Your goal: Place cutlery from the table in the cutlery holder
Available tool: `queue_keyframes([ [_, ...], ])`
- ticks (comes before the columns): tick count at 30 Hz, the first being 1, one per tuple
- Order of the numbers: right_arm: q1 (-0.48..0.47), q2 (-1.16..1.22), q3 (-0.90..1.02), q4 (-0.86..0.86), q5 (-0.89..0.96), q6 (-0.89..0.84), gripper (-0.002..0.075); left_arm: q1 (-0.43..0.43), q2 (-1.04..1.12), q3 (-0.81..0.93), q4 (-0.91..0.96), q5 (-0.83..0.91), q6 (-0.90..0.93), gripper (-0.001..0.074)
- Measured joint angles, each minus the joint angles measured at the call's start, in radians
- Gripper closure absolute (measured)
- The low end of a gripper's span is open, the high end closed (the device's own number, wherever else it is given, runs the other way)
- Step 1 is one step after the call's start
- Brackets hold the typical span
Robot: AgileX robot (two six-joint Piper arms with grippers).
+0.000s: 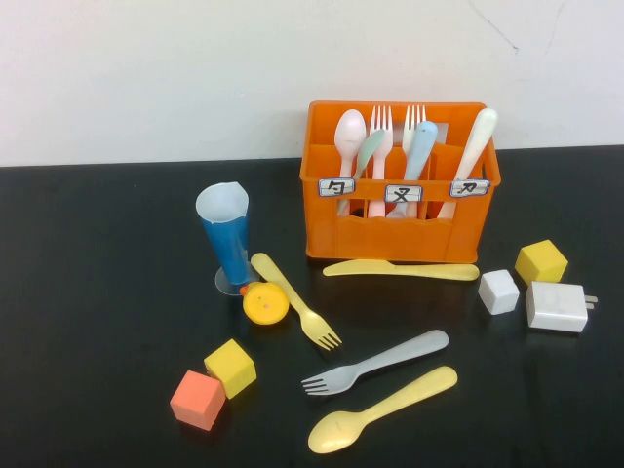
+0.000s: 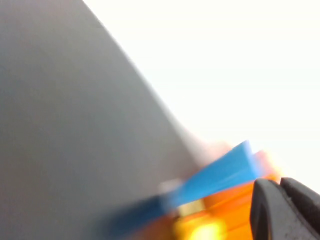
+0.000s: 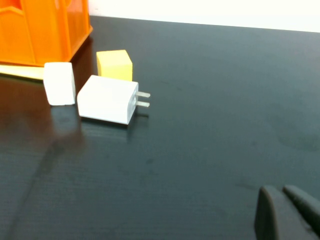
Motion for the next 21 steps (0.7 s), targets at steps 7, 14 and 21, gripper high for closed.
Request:
queue_keyframes([
  [7,0.000,0.000,0.000,0.000,0.000,0.000,0.0730,0.000,0.000,0.000,-0.247,-0.131,-0.059,0.0736],
  [14,0.000,0.000,0.000,0.000,0.000,0.000,0.0730,0.000,0.000,-0.070,-0.173,0.024,0.117,0.0736],
  [21,0.000,0.000,0.000,0.000,0.000,0.000,0.0730,0.000,0.148,-0.387,0.024,0.374,0.472,0.0736],
])
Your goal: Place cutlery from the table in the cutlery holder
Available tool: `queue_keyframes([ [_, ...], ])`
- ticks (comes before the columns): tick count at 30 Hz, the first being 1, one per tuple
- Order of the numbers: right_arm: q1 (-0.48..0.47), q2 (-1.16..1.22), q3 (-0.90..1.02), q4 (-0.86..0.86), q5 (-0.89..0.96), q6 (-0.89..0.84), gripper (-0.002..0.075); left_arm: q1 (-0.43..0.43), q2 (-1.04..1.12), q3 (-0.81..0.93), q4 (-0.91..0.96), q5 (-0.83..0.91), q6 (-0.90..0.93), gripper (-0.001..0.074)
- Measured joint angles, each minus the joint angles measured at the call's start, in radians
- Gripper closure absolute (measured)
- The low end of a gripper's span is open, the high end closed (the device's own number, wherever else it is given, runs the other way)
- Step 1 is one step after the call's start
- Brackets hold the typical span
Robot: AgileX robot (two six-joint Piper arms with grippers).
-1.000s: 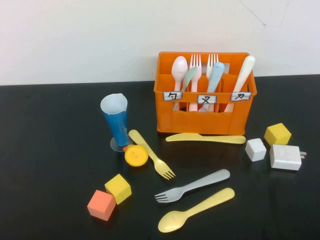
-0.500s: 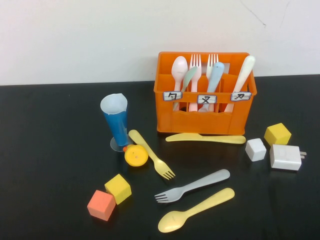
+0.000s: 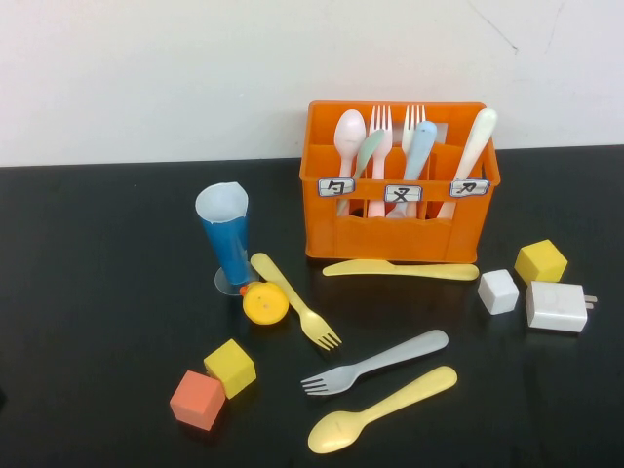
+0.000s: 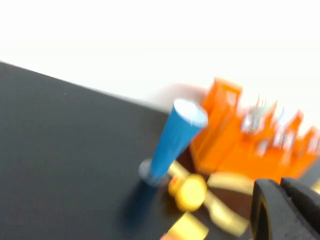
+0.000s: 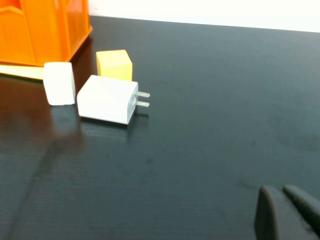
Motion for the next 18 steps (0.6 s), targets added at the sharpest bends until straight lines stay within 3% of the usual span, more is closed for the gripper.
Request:
queue_keyframes([
  [6,0.000,0.000,0.000,0.000,0.000,0.000,0.0730,0.000,0.262,-0.269,0.076,0.301,0.278,0.0736],
  [10,0.000,0.000,0.000,0.000,0.000,0.000,0.0730,-0.024,0.409,-0.379,0.100,0.362,0.352,0.0736],
  [18,0.000,0.000,0.000,0.000,0.000,0.000,0.0730,-0.216,0.708,-0.571,0.338,0.442,0.403,0.0736],
])
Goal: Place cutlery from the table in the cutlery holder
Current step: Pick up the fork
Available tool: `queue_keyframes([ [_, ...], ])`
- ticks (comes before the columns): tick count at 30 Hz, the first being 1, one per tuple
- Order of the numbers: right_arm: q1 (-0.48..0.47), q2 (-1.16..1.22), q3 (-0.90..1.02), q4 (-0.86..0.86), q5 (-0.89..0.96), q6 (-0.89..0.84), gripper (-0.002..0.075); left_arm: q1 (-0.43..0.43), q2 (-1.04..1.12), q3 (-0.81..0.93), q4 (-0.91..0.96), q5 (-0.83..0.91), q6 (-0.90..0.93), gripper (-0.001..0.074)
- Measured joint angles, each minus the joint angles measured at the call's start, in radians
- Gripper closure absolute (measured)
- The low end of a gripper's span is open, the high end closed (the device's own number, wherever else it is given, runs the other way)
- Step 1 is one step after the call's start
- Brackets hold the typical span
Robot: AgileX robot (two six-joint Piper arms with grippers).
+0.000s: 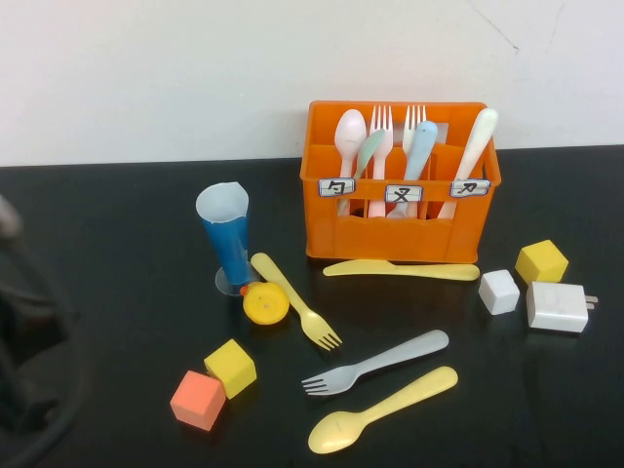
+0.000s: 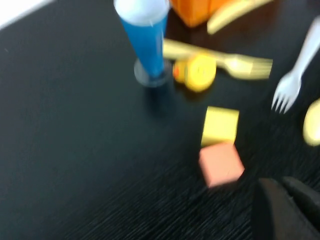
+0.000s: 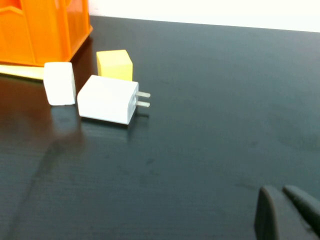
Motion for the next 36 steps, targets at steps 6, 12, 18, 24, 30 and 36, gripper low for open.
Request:
queue_keyframes([
  [6,0.000,0.000,0.000,0.000,0.000,0.000,0.0730,-0.215,0.199,-0.118,0.184,0.058,-0.093,0.0736],
  [12,0.000,0.000,0.000,0.000,0.000,0.000,0.0730,-0.359,0.397,-0.228,0.277,0.066,-0.210,0.0736],
  [18,0.000,0.000,0.000,0.000,0.000,0.000,0.0730,-0.420,0.595,-0.350,0.287,0.066,-0.279,0.0732],
  [24,0.000,0.000,0.000,0.000,0.000,0.000,0.0730,-0.478,0.770,-0.456,0.300,0.063,-0.310,0.0643],
  [30,0.000,0.000,0.000,0.000,0.000,0.000,0.0730,-0.491,0.890,-0.546,0.306,0.058,-0.436,0.0568],
  [36,0.000,0.000,0.000,0.000,0.000,0.000,0.0730,-0.492,0.941,-0.593,0.306,0.040,-0.533,0.0559],
])
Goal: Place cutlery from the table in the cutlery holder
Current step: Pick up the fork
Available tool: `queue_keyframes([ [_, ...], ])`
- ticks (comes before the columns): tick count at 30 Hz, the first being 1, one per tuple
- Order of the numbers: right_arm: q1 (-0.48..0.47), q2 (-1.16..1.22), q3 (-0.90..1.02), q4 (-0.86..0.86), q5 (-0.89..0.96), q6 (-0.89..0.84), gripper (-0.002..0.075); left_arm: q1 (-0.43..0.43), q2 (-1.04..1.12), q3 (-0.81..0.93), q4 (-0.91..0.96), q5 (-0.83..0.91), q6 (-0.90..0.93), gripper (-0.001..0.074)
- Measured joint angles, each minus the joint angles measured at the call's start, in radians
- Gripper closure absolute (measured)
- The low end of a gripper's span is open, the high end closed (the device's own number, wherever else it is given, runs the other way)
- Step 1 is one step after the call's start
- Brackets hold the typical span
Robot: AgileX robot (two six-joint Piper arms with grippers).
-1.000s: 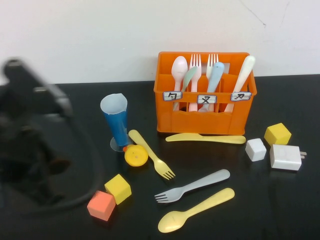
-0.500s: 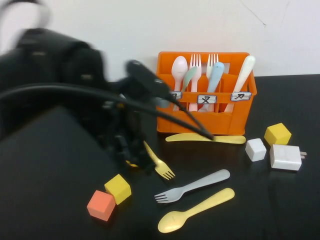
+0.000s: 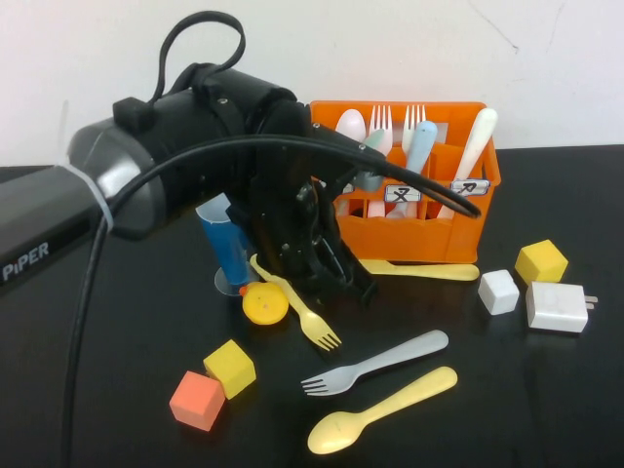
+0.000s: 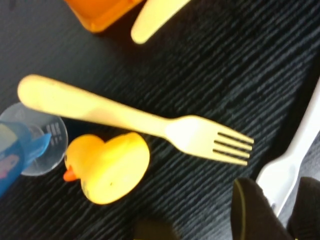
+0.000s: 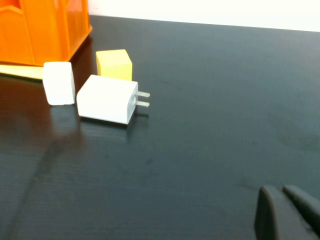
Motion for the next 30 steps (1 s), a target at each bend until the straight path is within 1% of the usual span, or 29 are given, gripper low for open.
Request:
queue_keyframes([
  [4,0.000,0.000,0.000,0.000,0.000,0.000,0.0730,0.000,0.002,-0.003,0.016,-0.007,-0.027,0.0558],
  [13,0.000,0.000,0.000,0.000,0.000,0.000,0.0730,0.000,0.020,-0.003,0.102,-0.007,-0.242,0.0558],
  [22,0.000,0.000,0.000,0.000,0.000,0.000,0.0730,0.000,0.069,-0.004,0.126,-0.028,-0.491,0.0558],
  [30,0.000,0.000,0.000,0.000,0.000,0.000,0.0730,0.000,0.138,-0.014,0.171,-0.048,-0.788,0.0558],
])
